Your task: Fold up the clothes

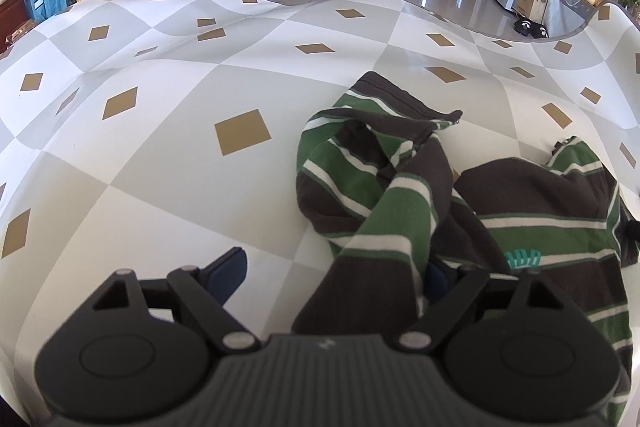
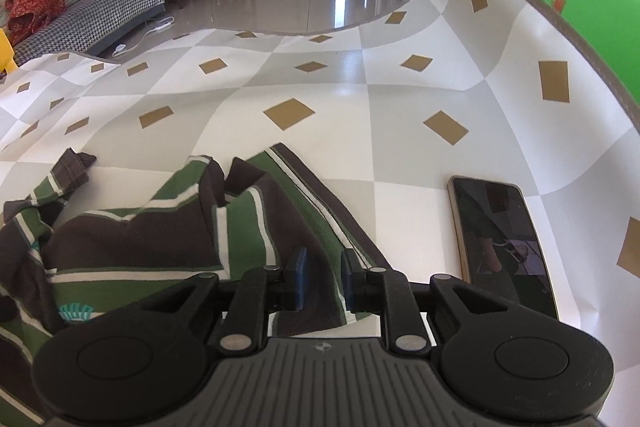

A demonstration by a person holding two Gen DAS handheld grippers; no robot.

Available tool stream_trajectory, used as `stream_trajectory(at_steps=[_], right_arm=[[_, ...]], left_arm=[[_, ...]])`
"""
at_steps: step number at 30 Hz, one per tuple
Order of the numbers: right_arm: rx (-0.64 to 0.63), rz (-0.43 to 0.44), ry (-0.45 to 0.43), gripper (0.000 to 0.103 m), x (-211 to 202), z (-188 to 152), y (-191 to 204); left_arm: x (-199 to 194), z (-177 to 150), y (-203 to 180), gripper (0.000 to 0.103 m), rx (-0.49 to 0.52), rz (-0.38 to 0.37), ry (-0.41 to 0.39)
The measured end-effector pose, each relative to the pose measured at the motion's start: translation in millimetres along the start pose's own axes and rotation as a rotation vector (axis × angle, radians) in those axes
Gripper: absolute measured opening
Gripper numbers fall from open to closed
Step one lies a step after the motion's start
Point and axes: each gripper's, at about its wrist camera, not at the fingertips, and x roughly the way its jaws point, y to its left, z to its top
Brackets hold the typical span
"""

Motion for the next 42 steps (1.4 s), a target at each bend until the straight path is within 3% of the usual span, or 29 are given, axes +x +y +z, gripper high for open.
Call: stream_trajectory(at_steps=[7,13,15,16,23,30,36,42], right_arm=[[-0.033,0.112,-0.054,0.028,-26.1,3.9,20.2],[-0.093,0.293,0.006,0.029,-25.1,-7.4,44.3],[-0.111,0.327,0.041,0.029,-20.5,-11.4,50.2],[-0.114,0.328,0.058,0.029,-17.0,-13.6,52.2],[-0.13,0.239,0.144,0.032,8.9,-26.4,54.5],[-0.146,0.223,0.132,0.038,11.0,-27.1,56.9],[-0.162,0.209,0.134,0.038,11.8,-26.0,60.4],[-0.145,0.205,0.138,0.038,12.4,-24.8,59.6]], left_arm=[[-10.6,-4.0,-9.4,0.084,0.044,-0.02,-0.013],[-11.6,-7.6,-14.6,0.083,0.06,-0.024,-0.006],[-10.4,-9.5,-15.2,0.075,0.064,-0.024,0.0],[-9.4,-10.4,-15.3,0.07,0.064,-0.025,0.006],[-6.1,-16.1,-14.2,0.06,0.058,-0.038,0.018],[-5.6,-17.1,-10.8,0.053,0.046,-0.052,0.028],[-11.5,-19.0,-11.7,0.038,0.074,-0.039,0.011],[-19.5,-23.1,-1.2,0.036,0.055,-0.029,0.007]])
